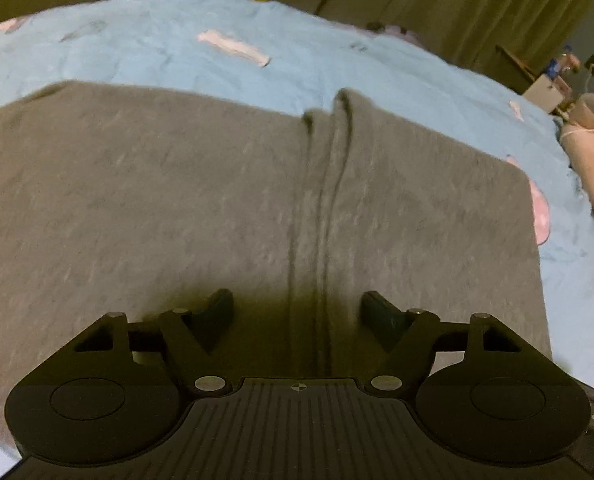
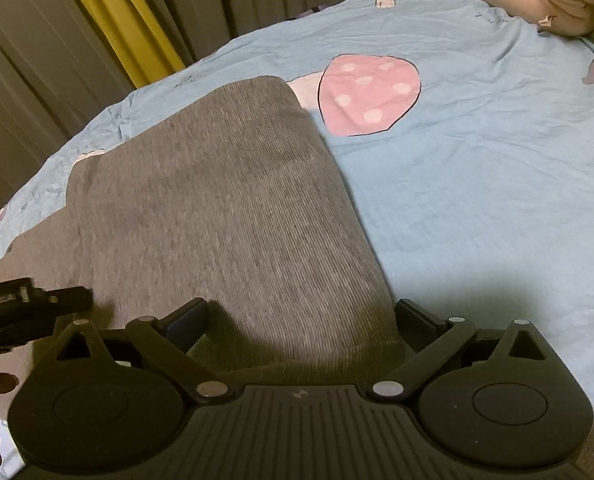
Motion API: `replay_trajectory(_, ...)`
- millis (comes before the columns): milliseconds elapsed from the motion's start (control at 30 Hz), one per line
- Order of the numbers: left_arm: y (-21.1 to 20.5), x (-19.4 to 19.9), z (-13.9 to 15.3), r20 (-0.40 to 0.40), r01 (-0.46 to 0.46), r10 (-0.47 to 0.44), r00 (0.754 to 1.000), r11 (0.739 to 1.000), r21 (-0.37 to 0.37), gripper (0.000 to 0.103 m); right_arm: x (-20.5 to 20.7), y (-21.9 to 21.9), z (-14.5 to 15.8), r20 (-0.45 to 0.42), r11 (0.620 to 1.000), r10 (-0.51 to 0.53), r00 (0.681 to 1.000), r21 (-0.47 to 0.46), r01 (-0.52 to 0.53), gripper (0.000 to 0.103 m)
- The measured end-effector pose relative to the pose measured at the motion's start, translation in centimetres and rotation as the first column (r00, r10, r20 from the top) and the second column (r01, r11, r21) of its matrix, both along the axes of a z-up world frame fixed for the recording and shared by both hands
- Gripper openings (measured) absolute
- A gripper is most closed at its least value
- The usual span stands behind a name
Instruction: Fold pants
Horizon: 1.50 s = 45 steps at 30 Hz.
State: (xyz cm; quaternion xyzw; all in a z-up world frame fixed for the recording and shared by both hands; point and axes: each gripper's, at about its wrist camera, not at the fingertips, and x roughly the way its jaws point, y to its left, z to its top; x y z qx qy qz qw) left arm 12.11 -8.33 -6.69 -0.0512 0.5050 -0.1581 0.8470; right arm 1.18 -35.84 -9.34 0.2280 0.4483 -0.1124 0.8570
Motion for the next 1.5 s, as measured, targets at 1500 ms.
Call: replay_trajectory(1500, 6.9, -1.3, 2.1, 0.016, -0.025, 0.025, 1.0, 0.999, -0.036, 0.055, -0.5, 1.4, 1.4, 0.114, 0.997, 0.08, 0.99, -0.004, -0.08, 0.099)
